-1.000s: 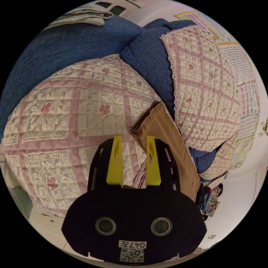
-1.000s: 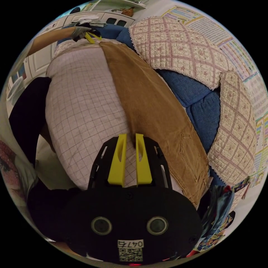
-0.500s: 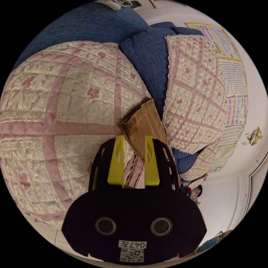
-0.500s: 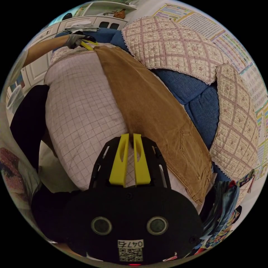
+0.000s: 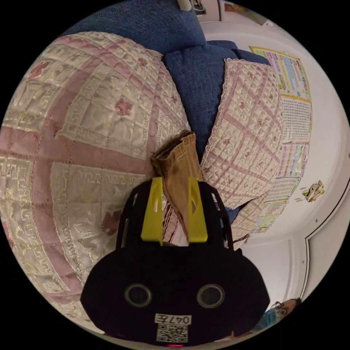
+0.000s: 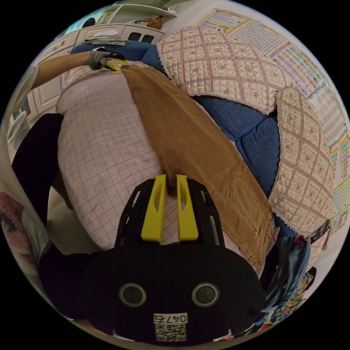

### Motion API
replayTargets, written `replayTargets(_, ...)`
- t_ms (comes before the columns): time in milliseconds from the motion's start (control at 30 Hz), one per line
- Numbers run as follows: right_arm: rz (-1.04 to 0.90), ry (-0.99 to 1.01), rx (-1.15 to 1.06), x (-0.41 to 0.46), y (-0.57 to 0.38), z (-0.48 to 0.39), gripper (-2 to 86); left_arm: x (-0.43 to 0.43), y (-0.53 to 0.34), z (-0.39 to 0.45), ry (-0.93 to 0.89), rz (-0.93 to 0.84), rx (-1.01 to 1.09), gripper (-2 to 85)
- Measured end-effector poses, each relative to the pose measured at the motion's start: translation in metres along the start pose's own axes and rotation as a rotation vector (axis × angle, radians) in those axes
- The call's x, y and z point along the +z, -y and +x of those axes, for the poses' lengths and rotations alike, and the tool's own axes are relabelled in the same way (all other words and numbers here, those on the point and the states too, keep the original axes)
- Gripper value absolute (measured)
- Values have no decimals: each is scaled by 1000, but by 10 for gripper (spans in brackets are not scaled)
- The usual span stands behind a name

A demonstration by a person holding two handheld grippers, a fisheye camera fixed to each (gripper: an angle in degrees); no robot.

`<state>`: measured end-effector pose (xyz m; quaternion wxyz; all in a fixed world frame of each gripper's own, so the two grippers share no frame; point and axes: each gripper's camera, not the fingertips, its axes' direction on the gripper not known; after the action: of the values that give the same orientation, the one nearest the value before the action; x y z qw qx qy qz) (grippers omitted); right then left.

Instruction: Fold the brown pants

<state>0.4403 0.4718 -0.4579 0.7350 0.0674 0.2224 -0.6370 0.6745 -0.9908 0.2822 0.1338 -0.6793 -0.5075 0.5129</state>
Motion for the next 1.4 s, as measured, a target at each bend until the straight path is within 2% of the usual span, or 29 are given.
replayTargets(167,75,16,-30,-19,-3,0,34,10,10,12,-67,-27,27,84)
replayTargets(300,42,36,-106,-21,-4,-8,43,15,22,27,-56,-43,58,33)
replayTargets(433,-7,-86,-133,-24,2,-14,26,14,38,44,-73,-50,80,-2)
replayTargets(700,-76,-168,-162,-37,5,-19,40,15,80,154,-25,-65,231,-8)
replayTargets(900,-115,-202,-149,-43,5,-15,42,13,108,203,23,-61,250,-8)
replayTargets(1033,-188,-240,-95,-48,14,-10,21,14,124,204,28,-51,219,-8)
replayTargets(1100,-173,-297,-53,-56,15,-6,6,14,134,204,53,-41,217,-8)
replayTargets(1267,-58,-239,115,-81,14,36,-7,11,159,216,73,-21,199,-9)
replayTargets(1333,-4,-199,183,-100,16,62,-6,6,172,249,43,-12,229,-9)
replayTargets(1400,49,-164,235,-128,17,85,-5,-17,178,338,48,-6,444,-8)
